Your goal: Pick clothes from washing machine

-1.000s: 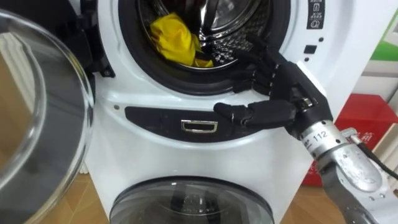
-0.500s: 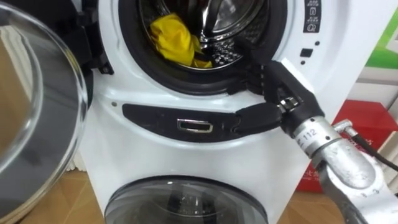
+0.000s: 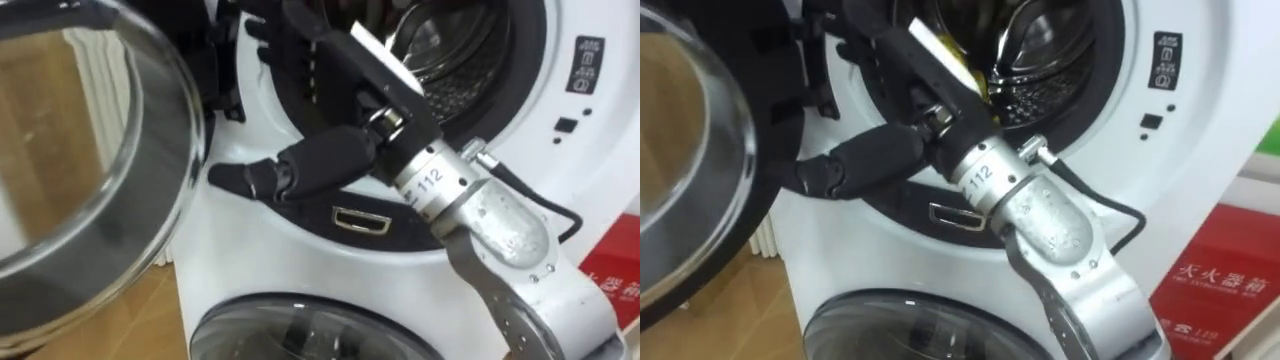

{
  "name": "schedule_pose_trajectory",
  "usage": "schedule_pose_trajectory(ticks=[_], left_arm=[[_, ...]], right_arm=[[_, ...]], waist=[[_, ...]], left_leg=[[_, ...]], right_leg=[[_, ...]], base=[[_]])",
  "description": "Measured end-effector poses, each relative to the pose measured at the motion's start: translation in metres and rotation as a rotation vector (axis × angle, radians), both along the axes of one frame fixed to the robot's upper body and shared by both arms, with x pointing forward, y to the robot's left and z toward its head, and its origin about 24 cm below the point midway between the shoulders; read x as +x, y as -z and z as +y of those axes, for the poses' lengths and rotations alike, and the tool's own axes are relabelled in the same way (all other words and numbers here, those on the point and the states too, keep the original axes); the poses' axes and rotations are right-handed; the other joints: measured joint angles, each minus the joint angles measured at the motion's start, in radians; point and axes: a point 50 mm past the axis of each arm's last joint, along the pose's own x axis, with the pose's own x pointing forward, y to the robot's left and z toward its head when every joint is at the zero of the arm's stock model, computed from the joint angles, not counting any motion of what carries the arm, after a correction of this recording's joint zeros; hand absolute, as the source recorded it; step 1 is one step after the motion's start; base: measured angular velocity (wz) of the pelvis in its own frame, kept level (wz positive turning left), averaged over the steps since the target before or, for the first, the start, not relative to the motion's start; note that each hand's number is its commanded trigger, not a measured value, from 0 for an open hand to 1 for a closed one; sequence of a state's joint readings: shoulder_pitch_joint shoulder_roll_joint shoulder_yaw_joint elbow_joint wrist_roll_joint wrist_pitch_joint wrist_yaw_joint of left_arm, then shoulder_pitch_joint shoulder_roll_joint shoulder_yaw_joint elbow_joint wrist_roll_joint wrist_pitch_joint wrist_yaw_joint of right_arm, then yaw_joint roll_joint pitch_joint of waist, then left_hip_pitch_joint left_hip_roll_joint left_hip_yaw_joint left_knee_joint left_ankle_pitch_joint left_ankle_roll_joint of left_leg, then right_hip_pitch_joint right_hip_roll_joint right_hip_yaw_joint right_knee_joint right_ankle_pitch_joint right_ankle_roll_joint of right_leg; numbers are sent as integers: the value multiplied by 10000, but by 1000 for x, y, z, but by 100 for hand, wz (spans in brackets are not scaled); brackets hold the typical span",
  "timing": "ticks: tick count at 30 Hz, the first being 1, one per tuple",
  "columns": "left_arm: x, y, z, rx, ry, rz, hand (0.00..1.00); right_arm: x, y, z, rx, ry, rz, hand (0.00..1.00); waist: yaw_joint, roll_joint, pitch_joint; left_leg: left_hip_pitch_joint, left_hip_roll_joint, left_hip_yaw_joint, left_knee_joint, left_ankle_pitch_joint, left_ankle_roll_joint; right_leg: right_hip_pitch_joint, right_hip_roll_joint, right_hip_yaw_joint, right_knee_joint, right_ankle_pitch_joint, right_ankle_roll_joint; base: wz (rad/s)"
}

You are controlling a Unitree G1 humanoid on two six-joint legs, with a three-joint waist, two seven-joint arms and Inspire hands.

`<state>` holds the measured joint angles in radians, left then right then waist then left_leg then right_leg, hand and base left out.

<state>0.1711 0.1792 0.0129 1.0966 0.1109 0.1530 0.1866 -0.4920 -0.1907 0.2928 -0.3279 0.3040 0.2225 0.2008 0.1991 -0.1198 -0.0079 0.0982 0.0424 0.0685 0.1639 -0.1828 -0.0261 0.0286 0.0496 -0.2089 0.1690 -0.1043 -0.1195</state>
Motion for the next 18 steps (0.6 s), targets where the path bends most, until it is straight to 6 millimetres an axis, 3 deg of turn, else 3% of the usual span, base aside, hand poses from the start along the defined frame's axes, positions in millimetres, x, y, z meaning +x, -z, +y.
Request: schedule_pose_trajectory(ticks=[5,13,18], left_arm=[[1,0,-2,-48,-10,-25,0],[11,-1,-2,-30,40,-306,0],[8,-1,0,-12,-148,-388,0]], right_arm=[[-1,-1,1,106,-183,-43,0],[-1,-4,-2,243,102,-318,0],[4,-5,-17,175,609,-324,0]], waist=[[7,113,143],[-96,131,149],[-351,184,168]], left_leg=[[-33,-19,-5,-60,-120,61],[-53,-29,-17,-132,-160,98],[-11,-55,-188,-90,-201,120]], right_leg=[[-46,-28,-76,-32,-65,100],[-52,-26,-108,-189,-98,157],[97,-78,-276,-195,-160,218]], base=[[0],[1],[12]])
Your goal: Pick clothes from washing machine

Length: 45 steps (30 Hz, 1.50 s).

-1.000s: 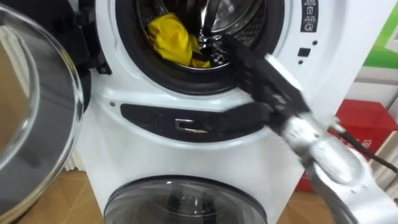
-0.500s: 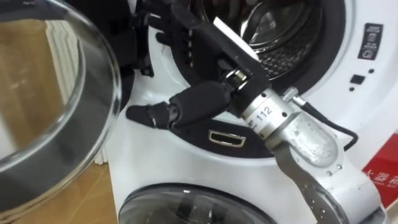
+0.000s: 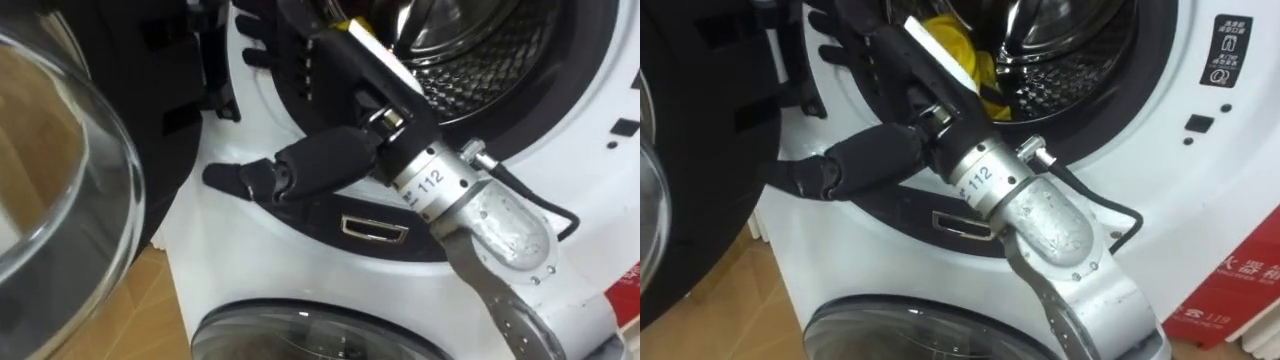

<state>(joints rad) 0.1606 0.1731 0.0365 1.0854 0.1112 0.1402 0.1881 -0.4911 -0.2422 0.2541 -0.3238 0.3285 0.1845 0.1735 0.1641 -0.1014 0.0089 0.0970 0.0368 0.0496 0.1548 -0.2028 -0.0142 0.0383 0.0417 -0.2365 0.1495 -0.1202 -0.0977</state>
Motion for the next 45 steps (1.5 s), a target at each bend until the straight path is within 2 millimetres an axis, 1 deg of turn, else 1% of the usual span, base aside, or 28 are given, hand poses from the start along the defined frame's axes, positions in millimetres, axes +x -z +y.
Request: schedule_pose_trajectory(ticks=[2,3,5,6,8,10,11,14,16,18,20,21,23,24,26,27,29,30,31,32,35,36,39,43,45], left_arm=[[-7,1,0,-3,-77,157,0],[-10,1,0,1,-121,213,0],[-22,1,3,53,-435,413,0],[-24,0,4,67,-530,436,0],[-30,0,6,130,-748,538,0],[-34,0,7,153,-764,621,0],[-35,-1,7,155,-759,626,0],[-35,-1,7,162,-750,633,0],[-36,-1,7,186,-752,643,0],[-31,-1,7,186,-728,533,0],[-31,-1,7,192,-710,514,0],[-31,-1,7,195,-710,528,0],[-31,-1,7,201,-701,485,0],[-30,-1,7,198,-674,462,0],[-28,-2,6,191,-490,354,0],[-26,-2,6,199,-471,287,0],[-24,-3,7,337,-489,230,0],[-24,-3,7,345,-490,229,0],[-23,-3,7,338,-482,201,0],[-23,-3,7,329,-474,195,0],[-19,-3,7,326,-462,122,0],[-19,-3,7,325,-462,127,0],[-20,-3,7,331,-482,225,0],[-19,-3,7,275,-190,433,0],[-18,-3,8,333,-31,471,0]], right_arm=[[3,-4,-13,110,363,-65,0],[4,-5,-17,118,442,-72,0],[11,-3,-30,193,871,51,0],[12,-3,-32,214,1013,74,0],[15,-3,-41,235,1496,33,0],[18,-5,-50,465,1994,70,0],[20,-6,-57,712,2465,65,0],[24,-5,-69,1147,3272,137,0],[23,-4,-71,1327,3364,180,0],[22,-5,-70,1383,3284,106,0],[22,0,-72,1399,3430,266,0],[22,1,-72,1384,3453,297,0],[20,8,-75,1133,3713,319,0],[20,11,-75,1036,3787,352,0],[20,18,-77,610,3979,459,0],[21,19,-77,550,3966,459,0],[24,24,-78,380,3902,696,0],[26,27,-80,331,3919,849,0],[28,28,-80,225,3868,898,0],[31,29,-82,84,3827,971,0],[34,31,-85,-264,3887,970,0],[35,32,-86,-328,3886,957,0],[40,31,-84,-744,3869,971,0],[50,34,-84,-1630,4223,1125,0],[59,35,-83,-2033,4394,1246,0]], waist=[[-29,15,-9],[-38,17,-10],[-103,18,-11],[-121,17,-16],[-272,5,-34],[-353,32,-43],[-420,54,-37],[-607,126,-27],[-781,143,-40],[-791,181,-66],[-801,204,-164],[-800,213,-174],[-785,149,-213],[-779,130,-208],[-774,72,-161],[-775,55,-153],[-728,-17,-87],[-709,-36,-95],[-694,-77,-79],[-602,-91,-72],[-470,-106,-67],[-455,-110,-68],[-428,-184,-37],[-199,-244,-67],[-158,-258,-77]], left_leg=[[-11,-39,0,-13,-13,21],[-10,-44,-4,-10,-17,29],[33,-65,-102,78,-43,66],[30,-71,-123,110,-46,71],[-1,-87,-214,137,-48,75],[-8,-99,-253,139,-52,80],[-14,-102,-262,139,-52,81],[-13,-101,-265,135,-61,84],[-16,-96,-263,133,-66,87],[-13,-95,-253,132,-81,92],[11,-106,-218,132,-87,99],[17,-110,-216,133,-87,99],[35,-120,-214,134,-86,100],[42,-122,-216,135,-86,100],[45,-131,-216,185,-85,103],[35,-133,-217,202,-86,104],[23,-138,-229,246,-115,140],[27,-143,-227,257,-121,145],[24,-151,-230,266,-120,146],[22,-156,-240,274,-121,148],[20,-172,-284,271,-122,153],[19,-173,-296,269,-122,153],[-4,-178,-332,267,-121,155],[-2,-184,-367,238,-120,157],[-7,-194,-425,265,-119,159]], right_leg=[[13,-36,-5,6,-46,33],[24,-43,-11,6,-48,36],[128,-61,-84,-6,-55,53],[131,-66,-104,-2,-55,56],[137,-80,-155,1,-57,65],[145,-86,-159,2,-69,82],[144,-89,-167,2,-76,91],[139,-87,-160,0,-84,97],[138,-86,-164,0,-85,96],[136,-87,-167,-1,-87,100],[169,-107,-185,-1,-95,116],[176,-113,-193,1,-97,119],[202,-135,-235,15,-103,131],[209,-140,-240,21,-104,132],[225,-171,-234,50,-112,149],[223,-178,-228,53,-122,163],[284,-181,-242,44,-140,177],[289,-181,-241,49,-140,177],[289,-184,-248,51,-138,178],[288,-182,-237,46,-132,176],[292,-187,-242,41,-127,179],[291,-188,-243,41,-127,178],[276,-188,-262,38,-129,179],[265,-189,-275,41,-129,178],[265,-207,-339,42,-132,182]], base=[[0],[5],[13],[13],[10],[7],[0],[0],[0],[0],[0],[3],[6],[4],[0],[0],[2],[0],[0],[0],[0],[0],[0],[1],[8]])
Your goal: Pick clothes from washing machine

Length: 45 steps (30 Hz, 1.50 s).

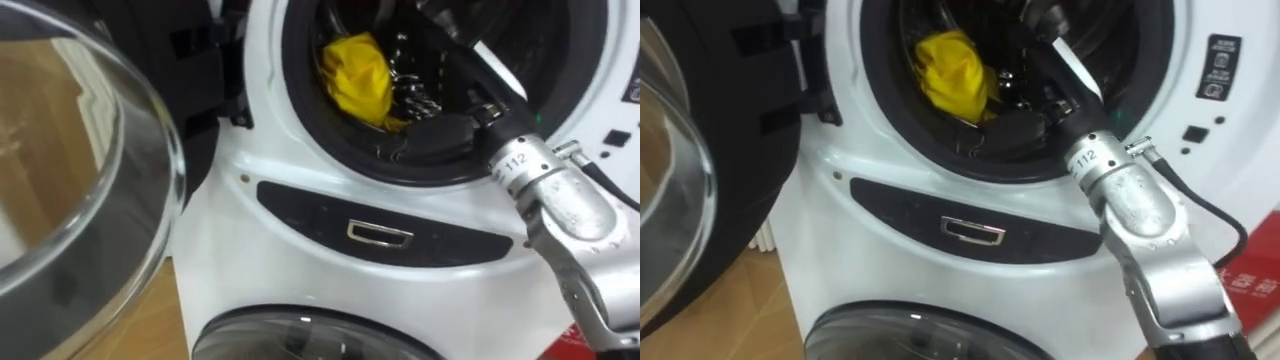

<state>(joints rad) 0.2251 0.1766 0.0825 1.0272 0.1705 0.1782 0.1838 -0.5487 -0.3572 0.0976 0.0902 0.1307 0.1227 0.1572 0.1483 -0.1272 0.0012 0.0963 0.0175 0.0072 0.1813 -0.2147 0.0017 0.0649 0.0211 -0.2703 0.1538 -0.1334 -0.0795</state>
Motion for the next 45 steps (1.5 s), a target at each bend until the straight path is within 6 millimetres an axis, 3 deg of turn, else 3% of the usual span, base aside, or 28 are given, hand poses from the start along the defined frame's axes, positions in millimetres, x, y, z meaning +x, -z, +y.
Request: schedule_pose_trajectory(ticks=[4,5,9,16,17,19,20,26,27,28,30,34,37,45], left_arm=[[0,-2,3,94,-133,22,0],[1,-2,3,105,-120,-45,0],[8,-4,4,128,-67,-291,0],[8,-4,6,-178,-333,-41,0],[6,-4,6,-183,-364,82,0],[0,-4,7,-221,-446,290,0],[-4,-4,7,-284,-537,432,0],[4,-4,9,-454,-694,397,0],[6,-4,10,-456,-701,353,0],[6,-4,11,-424,-764,366,0],[13,-6,14,-367,-757,189,0],[15,-7,20,-267,-709,317,0],[17,-7,21,-301,-644,348,0],[22,-7,20,-203,-99,321,0]], right_arm=[[14,-1,-1,-756,489,225,0],[14,0,-1,-955,549,238,0],[22,3,-2,-1179,732,636,0],[47,-6,-18,-1651,1342,1723,0],[50,-7,-25,-1824,1616,1873,5],[53,-8,-31,-2056,1802,2091,97],[53,-12,-32,-2054,1717,2161,100],[57,-5,-33,-2410,648,3251,100],[58,-3,-33,-2477,550,3420,100],[58,2,-35,-2596,428,3741,100],[56,5,-38,-2641,481,3815,100],[51,13,-50,-2694,740,3903,100],[50,14,-52,-2656,767,3824,100],[45,0,-39,-2806,872,2700,100]], waist=[[13,-100,-67],[-2,-173,-114],[-2,-257,-58],[-4,-447,-131],[-9,-438,-125],[-2,-424,-115],[-5,-415,-108],[-27,-412,-90],[-18,-413,-76],[0,-413,2],[15,-464,29],[369,-456,38],[401,-455,39],[546,-447,39]], left_leg=[[-14,5,-50,2,2,-3],[-6,6,-50,6,3,-2],[-14,-8,-44,30,9,-1],[-169,-101,-390,211,7,1],[-203,-129,-449,232,13,10],[-232,-144,-512,232,16,14],[-266,-149,-543,232,17,17],[-280,-171,-653,307,22,20],[-252,-173,-660,312,22,20],[-127,-178,-660,316,22,22],[-70,-193,-704,294,22,23],[113,-211,-690,223,32,41],[191,-213,-699,183,20,57],[235,-109,-320,-41,18,57]], right_leg=[[-3,1,-67,2,-32,-3],[-1,1,-66,13,-33,-3],[6,-19,-58,54,-38,-3],[43,-72,-233,133,-95,23],[56,-119,-391,143,-98,28],[64,-142,-471,137,-108,44],[48,-151,-507,130,-112,51],[90,-180,-622,136,-116,55],[120,-181,-621,133,-116,55],[268,-177,-625,90,-122,65],[360,-170,-613,-25,-143,88],[491,-158,-543,-24,-131,101],[569,-154,-525,-39,-126,111],[360,-76,-273,2,-114,94]], base=[[3],[0],[0],[14],[31],[17],[11],[6],[0],[9],[10],[-4],[-2],[-14]])
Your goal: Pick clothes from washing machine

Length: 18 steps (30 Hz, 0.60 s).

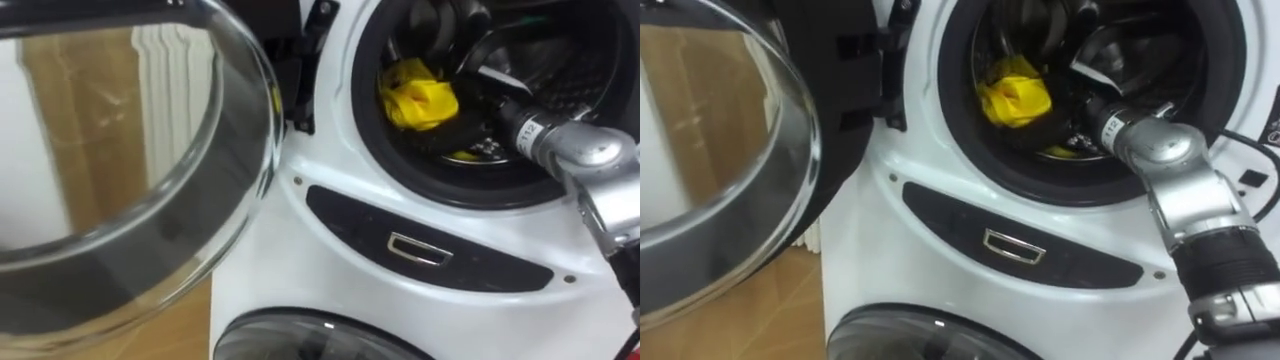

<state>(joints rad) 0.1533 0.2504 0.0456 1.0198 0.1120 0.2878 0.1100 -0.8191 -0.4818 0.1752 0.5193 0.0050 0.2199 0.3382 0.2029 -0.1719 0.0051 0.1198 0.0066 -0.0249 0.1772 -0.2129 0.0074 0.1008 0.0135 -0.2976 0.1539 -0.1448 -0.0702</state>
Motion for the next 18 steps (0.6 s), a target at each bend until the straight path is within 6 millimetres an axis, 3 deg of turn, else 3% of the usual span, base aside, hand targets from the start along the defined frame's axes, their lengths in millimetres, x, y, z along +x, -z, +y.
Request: schedule_pose_trajectory(ticks=[6,8,10,14,18], left_arm=[[1,0,0,133,55,-399,0],[-2,1,-4,116,22,-578,0],[-8,2,-5,204,0,-540,0],[-20,5,-8,336,-331,-384,0],[-32,6,-9,342,-352,-262,0]], right_arm=[[-29,-26,25,-1423,-729,-2211,100],[-44,-33,35,-1405,-1132,-2970,100],[-62,-38,46,-1484,-1611,-3675,100],[-103,-37,50,-931,-2231,-4463,100],[-127,-28,54,-119,-3130,-4357,100]], waist=[[-151,50,-16],[-272,199,-45],[-439,348,-26],[-813,538,-30],[-1224,575,-49]], left_leg=[[-107,65,280,-126,-2,-9],[-30,59,461,-111,-2,-9],[-14,69,513,-121,-2,-9],[87,148,761,-163,0,-9],[157,179,863,-226,-1,-9]], right_leg=[[-341,66,296,28,29,-34],[-344,66,510,-18,30,-31],[-344,70,579,-21,30,-30],[-352,104,1031,-28,29,-28],[-326,143,1133,-16,29,-27]], base=[[-18],[-21],[-8],[-14],[-17]])
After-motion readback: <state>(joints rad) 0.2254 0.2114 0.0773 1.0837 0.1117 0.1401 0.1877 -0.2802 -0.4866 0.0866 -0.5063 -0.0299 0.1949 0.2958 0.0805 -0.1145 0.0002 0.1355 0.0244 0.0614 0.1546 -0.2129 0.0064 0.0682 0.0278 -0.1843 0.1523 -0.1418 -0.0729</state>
